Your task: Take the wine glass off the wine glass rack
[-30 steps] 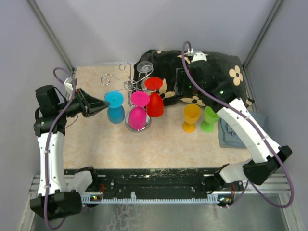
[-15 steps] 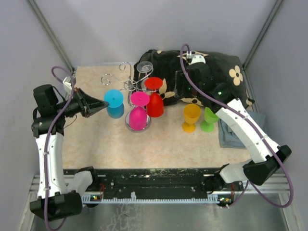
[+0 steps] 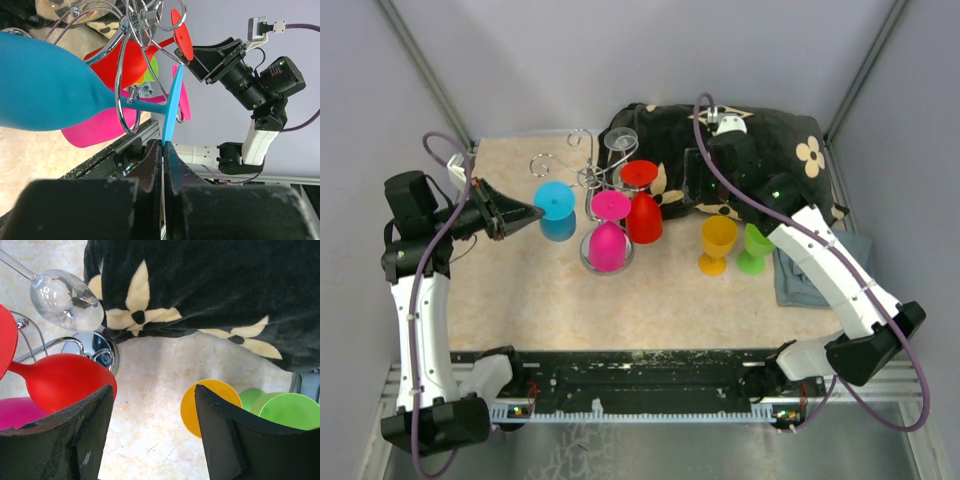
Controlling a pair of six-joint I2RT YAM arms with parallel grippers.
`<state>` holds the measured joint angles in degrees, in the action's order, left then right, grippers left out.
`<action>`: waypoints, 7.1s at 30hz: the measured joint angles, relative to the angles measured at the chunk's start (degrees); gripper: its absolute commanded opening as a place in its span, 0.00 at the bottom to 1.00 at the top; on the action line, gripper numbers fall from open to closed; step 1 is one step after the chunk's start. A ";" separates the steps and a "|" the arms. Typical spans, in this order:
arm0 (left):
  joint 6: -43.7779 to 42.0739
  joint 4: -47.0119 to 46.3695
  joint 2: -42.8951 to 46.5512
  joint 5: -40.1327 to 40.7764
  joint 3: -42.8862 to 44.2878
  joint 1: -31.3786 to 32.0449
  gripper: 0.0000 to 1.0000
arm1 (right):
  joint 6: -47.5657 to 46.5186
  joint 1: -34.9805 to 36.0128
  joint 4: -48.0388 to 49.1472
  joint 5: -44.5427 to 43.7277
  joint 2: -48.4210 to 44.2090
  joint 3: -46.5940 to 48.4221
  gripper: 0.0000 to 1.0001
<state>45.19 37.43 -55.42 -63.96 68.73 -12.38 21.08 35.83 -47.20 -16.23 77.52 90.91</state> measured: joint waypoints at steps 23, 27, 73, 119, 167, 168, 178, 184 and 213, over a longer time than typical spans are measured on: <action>0.02 3.13 -2.91 -0.33 1.22 -2.64 0.00 | -0.07 0.00 0.94 -0.70 -0.11 -0.50 0.67; 0.02 3.82 -2.93 -0.44 1.22 -3.56 0.00 | -0.07 0.00 0.94 -0.70 -0.11 -0.50 0.67; 2.32 -0.07 -8.76 -0.57 3.80 1.22 0.00 | 0.11 0.00 2.75 -0.81 -0.90 -2.49 0.67; -14.84 15.93 6.45 3.13 5.81 1.81 0.00 | -1.09 0.00 1.33 1.07 -3.48 -3.19 0.66; -102.88 4.94 -7.10 32.65 29.68 4.98 0.00 | -7.32 -8.31 -0.57 12.98 22.21 39.76 0.67; -105.22 3.85 -6.75 32.52 28.20 6.38 0.00 | -7.26 -8.48 -0.87 13.20 22.43 40.04 0.67; -127.56 -2.75 -5.70 35.17 14.71 27.98 0.00 | -6.95 -10.08 -4.92 15.54 24.61 48.76 0.67; -134.05 -4.28 -4.72 36.87 10.97 40.06 0.00 | -6.34 -11.43 -6.93 21.11 23.06 49.79 0.71; -140.32 -5.40 -3.08 39.50 6.91 59.14 0.00 | -3.96 -11.63 -10.25 53.02 5.29 42.58 0.86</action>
<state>-95.13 32.03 -58.50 -24.47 75.64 46.76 17.12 24.21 -57.45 36.80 82.81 133.49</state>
